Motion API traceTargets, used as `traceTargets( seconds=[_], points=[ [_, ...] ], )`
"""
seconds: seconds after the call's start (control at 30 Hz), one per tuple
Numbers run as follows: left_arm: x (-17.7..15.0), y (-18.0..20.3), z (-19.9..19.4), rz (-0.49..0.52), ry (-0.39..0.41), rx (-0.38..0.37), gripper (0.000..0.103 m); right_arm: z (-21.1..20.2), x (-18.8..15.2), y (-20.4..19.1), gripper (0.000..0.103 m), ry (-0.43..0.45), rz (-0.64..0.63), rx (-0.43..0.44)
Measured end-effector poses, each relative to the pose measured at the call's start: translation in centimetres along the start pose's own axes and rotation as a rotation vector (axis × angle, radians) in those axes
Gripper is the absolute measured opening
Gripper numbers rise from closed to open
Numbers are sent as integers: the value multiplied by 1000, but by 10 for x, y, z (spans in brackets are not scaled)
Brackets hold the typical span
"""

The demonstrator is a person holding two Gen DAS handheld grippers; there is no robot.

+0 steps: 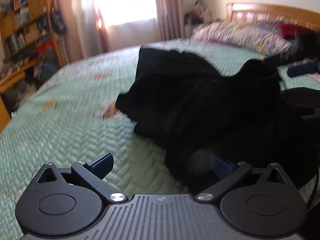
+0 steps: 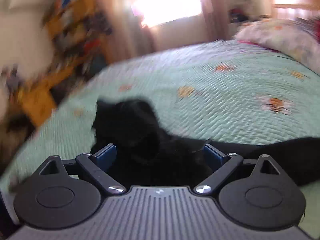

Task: Fold clothes

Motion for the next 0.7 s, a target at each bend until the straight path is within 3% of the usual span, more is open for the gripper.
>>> traceTargets(
  seconds=[0.23,0.27,0.3,0.33,0.37,0.4,0.53,0.63,0.7],
  points=[
    [-2,-8,8,21,-112,26,102,35,-7,-4,90,-68,58,20],
    [-3,-9,8,19,-124,33,102,39,-4,-7,82,-70,81,32],
    [-5,-10,9,15,-136,38,102,42,-1,-10,61,-71,104,45],
    [-6,-12,9,2,-138,38,102,46,2,-13,49,-73,126,57],
    [-6,-14,9,-11,-140,37,102,50,5,-16,47,-74,149,70],
    [-7,-16,10,-25,-142,36,102,51,9,-19,46,-73,177,94],
    [-10,-23,11,-78,-151,33,102,24,27,-48,46,-62,315,357],
    [-12,-28,12,-117,-158,31,102,16,0,-49,46,-143,283,337],
    [-13,-30,13,-141,-160,28,102,12,-22,-40,47,-185,172,221]
  ],
)
Point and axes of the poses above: each gripper's, at about its wrist camera, not at the fingertips, and z roughly the way its jaws point, y to its right, x to its top, the point moved 10 cm from there along z, roughly the way its jaws point, and after that the axes turned 14 degrees about y, right-handed, at the moved point
